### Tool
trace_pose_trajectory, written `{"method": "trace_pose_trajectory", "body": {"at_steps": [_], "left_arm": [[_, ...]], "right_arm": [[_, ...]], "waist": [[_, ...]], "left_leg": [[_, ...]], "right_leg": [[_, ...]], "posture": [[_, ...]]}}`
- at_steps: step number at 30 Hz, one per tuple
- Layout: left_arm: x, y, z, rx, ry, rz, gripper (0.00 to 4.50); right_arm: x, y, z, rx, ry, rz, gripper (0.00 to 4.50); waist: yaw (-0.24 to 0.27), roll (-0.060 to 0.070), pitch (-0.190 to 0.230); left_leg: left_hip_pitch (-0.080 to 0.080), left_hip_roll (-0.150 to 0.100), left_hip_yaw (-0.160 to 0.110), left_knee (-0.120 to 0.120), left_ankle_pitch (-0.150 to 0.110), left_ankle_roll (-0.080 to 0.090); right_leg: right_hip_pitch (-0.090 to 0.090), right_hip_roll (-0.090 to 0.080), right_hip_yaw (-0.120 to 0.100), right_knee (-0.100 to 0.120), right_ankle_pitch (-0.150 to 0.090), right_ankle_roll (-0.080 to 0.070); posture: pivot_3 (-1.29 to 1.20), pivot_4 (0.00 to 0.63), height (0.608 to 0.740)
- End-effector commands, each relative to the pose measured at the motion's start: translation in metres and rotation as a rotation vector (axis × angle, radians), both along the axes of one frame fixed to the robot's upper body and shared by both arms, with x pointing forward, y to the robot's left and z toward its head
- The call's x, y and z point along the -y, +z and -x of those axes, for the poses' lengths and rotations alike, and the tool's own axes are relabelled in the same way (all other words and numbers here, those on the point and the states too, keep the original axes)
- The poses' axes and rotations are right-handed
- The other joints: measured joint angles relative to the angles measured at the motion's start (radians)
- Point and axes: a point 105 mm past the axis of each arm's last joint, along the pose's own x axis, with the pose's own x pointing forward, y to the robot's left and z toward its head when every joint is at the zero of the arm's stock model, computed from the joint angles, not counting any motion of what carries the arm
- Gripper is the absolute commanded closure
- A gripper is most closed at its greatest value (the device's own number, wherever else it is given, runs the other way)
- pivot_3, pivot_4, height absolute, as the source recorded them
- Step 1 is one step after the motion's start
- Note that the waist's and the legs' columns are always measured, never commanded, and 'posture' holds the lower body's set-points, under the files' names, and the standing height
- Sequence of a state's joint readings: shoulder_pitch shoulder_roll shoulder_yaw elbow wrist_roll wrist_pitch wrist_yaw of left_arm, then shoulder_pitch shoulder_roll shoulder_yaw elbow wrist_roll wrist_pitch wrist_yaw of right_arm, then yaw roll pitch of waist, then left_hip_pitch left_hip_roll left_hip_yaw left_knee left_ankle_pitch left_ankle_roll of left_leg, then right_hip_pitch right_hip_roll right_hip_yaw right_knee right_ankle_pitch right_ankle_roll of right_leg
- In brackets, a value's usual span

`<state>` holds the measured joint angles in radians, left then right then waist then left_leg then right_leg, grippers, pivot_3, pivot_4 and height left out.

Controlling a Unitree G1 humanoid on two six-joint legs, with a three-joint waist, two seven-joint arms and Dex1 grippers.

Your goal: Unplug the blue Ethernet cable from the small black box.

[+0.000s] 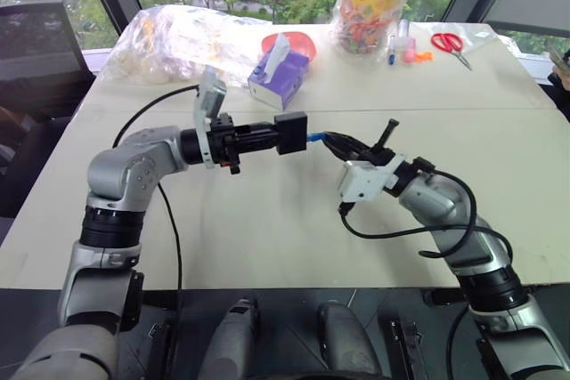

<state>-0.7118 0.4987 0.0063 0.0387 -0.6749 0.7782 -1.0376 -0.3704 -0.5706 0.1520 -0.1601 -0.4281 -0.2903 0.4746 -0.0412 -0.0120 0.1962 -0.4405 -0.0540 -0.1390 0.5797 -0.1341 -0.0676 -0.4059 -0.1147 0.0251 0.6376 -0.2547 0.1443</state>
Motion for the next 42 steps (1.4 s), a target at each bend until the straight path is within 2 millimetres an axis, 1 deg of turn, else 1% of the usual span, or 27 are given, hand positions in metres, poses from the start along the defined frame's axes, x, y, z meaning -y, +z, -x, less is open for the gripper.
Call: {"method": "trace_pose_trajectory", "body": {"at_steps": [1, 3, 7, 9, 10, 11, 12, 16, 21, 23, 26, 28, 29, 31, 32, 42], "left_arm": [[0.007, 0.003, 0.004, 0.033, -0.050, -0.012, 4.08], [0.008, 0.001, 0.005, 0.032, -0.056, -0.020, 4.08], [0.007, -0.003, 0.002, 0.037, -0.050, -0.046, 4.08], [0.006, -0.003, 0.003, 0.039, -0.056, -0.047, 4.08], [0.004, -0.002, 0.003, 0.049, -0.058, -0.047, 4.08], [0.001, -0.001, 0.003, 0.060, -0.061, -0.042, 4.08], [-0.001, 0.001, 0.004, 0.068, -0.064, -0.035, 4.08], [-0.009, 0.003, 0.009, 0.097, -0.103, -0.054, 4.08], [-0.017, 0.011, 0.021, 0.130, -0.183, -0.059, 4.08], [-0.017, 0.013, 0.024, 0.142, -0.196, -0.063, 4.08], [-0.018, 0.017, 0.028, 0.147, -0.208, -0.050, 4.08], [-0.018, 0.020, 0.030, 0.147, -0.215, -0.041, 4.08], [-0.018, 0.021, 0.030, 0.147, -0.215, -0.040, 4.08], [-0.018, 0.021, 0.032, 0.148, -0.215, -0.040, 4.08], [-0.018, 0.022, 0.032, 0.149, -0.214, -0.039, 4.08], [-0.017, 0.025, 0.035, 0.152, -0.219, -0.028, 4.08]], "right_arm": [[-0.007, 0.019, 0.008, 0.058, 0.048, -0.011, 4.50], [-0.008, 0.020, 0.009, 0.053, 0.054, -0.010, 4.50], [-0.009, 0.021, 0.011, -0.058, 0.074, -0.056, 4.50], [-0.007, 0.022, 0.010, -0.140, 0.079, -0.100, 3.87], [-0.005, 0.021, 0.010, -0.232, 0.088, -0.131, 3.58], [-0.004, 0.015, 0.012, -0.357, 0.105, -0.133, 3.18], [-0.004, 0.013, 0.016, -0.435, 0.132, -0.132, 2.65], [-0.001, 0.024, 0.020, -0.614, 0.188, -0.220, 0.71], [0.001, 0.033, 0.025, -0.891, 0.275, -0.312, 0.71], [0.001, 0.036, 0.028, -1.039, 0.305, -0.370, 0.71], [0.001, 0.039, 0.031, -1.150, 0.341, -0.415, 0.71], [-0.001, 0.042, 0.032, -1.183, 0.366, -0.436, 0.71], [-0.001, 0.043, 0.032, -1.191, 0.368, -0.443, 0.94], [-0.003, 0.044, 0.033, -1.219, 0.376, -0.449, 1.56], [-0.004, 0.044, 0.034, -1.232, 0.377, -0.452, 1.99], [-0.016, 0.049, 0.040, -1.315, 0.424, -0.455, 1.99]], "waist": [[0.000, 0.000, 0.000], [0.000, 0.000, 0.000], [0.000, 0.000, 0.000], [0.000, 0.000, 0.000], [0.000, 0.000, 0.000], [0.000, 0.000, 0.000], [-0.001, 0.000, 0.000], [-0.001, 0.000, 0.000], [0.000, 0.000, 0.000], [0.001, 0.000, 0.000], [0.003, 0.000, 0.000], [0.004, 0.000, 0.000], [0.004, 0.000, 0.000], [0.004, 0.000, 0.000], [0.004, 0.000, 0.000], [0.002, 0.000, 0.000]], "left_leg": [[0.000, 0.000, 0.000, 0.000, 0.000, 0.000], [0.000, 0.000, 0.000, 0.000, 0.000, 0.000], [0.000, 0.000, 0.000, 0.000, 0.000, 0.000], [0.000, 0.000, 0.000, 0.000, 0.000, 0.000], [0.000, 0.000, 0.000, 0.000, 0.000, 0.000], [0.000, 0.000, 0.000, 0.000, 0.000, 0.000], [0.000, 0.000, 0.000, 0.000, 0.000, 0.000], [0.000, 0.000, -0.001, 0.000, 0.000, 0.000], [0.000, 0.000, -0.001, 0.000, 0.000, 0.000], [-0.001, 0.000, -0.001, 0.000, 0.000, 0.000], [-0.001, 0.000, 0.000, 0.000, 0.000, 0.000], [-0.002, 0.000, 0.000, 0.000, 0.000, 0.000], [-0.002, 0.000, -0.001, 0.000, 0.000, 0.000], [-0.002, 0.000, 0.000, 0.000, 0.000, 0.000], [-0.002, 0.000, 0.000, 0.000, 0.000, 0.000], [-0.002, 0.000, 0.000, 0.000, 0.000, 0.000]], "right_leg": [[0.000, 0.000, 0.000, 0.000, 0.000, 0.000], [0.000, 0.000, 0.000, 0.000, 0.000, 0.000], [0.000, 0.000, 0.000, 0.000, 0.000, 0.000], [0.000, 0.000, 0.000, 0.000, 0.000, 0.000], [0.000, 0.000, 0.000, 0.000, 0.000, 0.000], [0.000, 0.000, 0.000, 0.000, 0.000, 0.000], [0.000, 0.000, 0.000, 0.000, 0.000, 0.000], [0.000, 0.000, 0.000, 0.000, 0.000, 0.000], [0.000, 0.000, 0.000, -0.001, 0.000, -0.001], [0.000, -0.001, 0.000, -0.001, 0.000, -0.001], [0.000, -0.001, -0.001, -0.002, 0.000, -0.001], [0.000, -0.001, -0.001, -0.003, 0.000, -0.001], [0.000, -0.001, -0.001, -0.003, 0.000, -0.001], [0.000, -0.002, -0.001, -0.003, 0.000, -0.001], [0.000, -0.002, -0.001, -0.003, 0.000, -0.001], [-0.001, -0.002, -0.001, -0.003, 0.000, -0.001]], "posture": [[0.00, 0.150, 0.728], [0.00, 0.150, 0.728], [0.00, 0.150, 0.728], [0.00, 0.150, 0.728], [0.00, 0.150, 0.728], [0.00, 0.150, 0.728], [0.00, 0.150, 0.728], [0.00, 0.150, 0.728], [0.00, 0.150, 0.728], [0.00, 0.150, 0.728], [0.00, 0.150, 0.728], [0.00, 0.150, 0.728], [0.00, 0.150, 0.728], [0.00, 0.150, 0.728], [0.00, 0.150, 0.728], [0.00, 0.150, 0.728]]}}
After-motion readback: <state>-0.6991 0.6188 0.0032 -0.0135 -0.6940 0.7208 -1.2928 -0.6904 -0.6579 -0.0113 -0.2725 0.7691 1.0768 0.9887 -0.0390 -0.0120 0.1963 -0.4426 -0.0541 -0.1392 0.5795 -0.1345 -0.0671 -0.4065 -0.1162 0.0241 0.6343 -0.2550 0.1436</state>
